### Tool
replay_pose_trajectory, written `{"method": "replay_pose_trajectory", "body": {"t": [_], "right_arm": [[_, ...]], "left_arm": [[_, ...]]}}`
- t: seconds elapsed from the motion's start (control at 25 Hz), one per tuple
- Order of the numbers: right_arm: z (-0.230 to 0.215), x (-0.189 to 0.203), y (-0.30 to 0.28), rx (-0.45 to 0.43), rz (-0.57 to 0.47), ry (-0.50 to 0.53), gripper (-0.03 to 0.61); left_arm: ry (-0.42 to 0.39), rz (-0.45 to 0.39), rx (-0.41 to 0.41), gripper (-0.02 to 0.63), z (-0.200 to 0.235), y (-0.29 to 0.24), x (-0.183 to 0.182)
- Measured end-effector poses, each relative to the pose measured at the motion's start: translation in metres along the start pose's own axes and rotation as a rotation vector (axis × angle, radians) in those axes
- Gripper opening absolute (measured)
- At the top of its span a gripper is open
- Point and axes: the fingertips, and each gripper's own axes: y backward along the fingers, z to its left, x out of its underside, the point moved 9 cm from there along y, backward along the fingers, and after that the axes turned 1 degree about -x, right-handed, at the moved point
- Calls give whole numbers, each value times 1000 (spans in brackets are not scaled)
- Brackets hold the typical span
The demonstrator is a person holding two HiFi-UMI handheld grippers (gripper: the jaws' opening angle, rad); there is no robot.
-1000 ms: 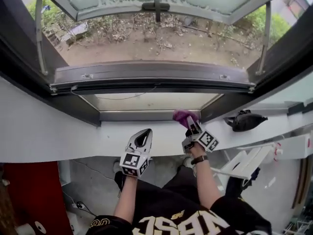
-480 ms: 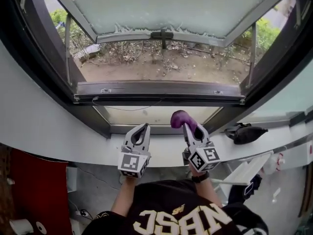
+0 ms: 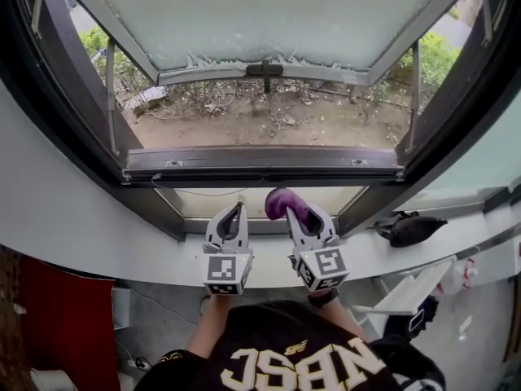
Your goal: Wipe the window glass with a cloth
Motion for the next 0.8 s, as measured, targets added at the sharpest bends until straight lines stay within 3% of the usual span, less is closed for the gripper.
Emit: {"method": "replay_pose_trajectory", "body": {"t": [0.36, 0.8], "right_arm": [[-6, -4, -1, 35, -3, 53, 87], [-4, 1, 9, 55, -28, 29, 86]], "left_arm": [[0, 7, 25, 9, -2, -5, 1], [0, 18, 37, 9, -5, -1, 4]]}}
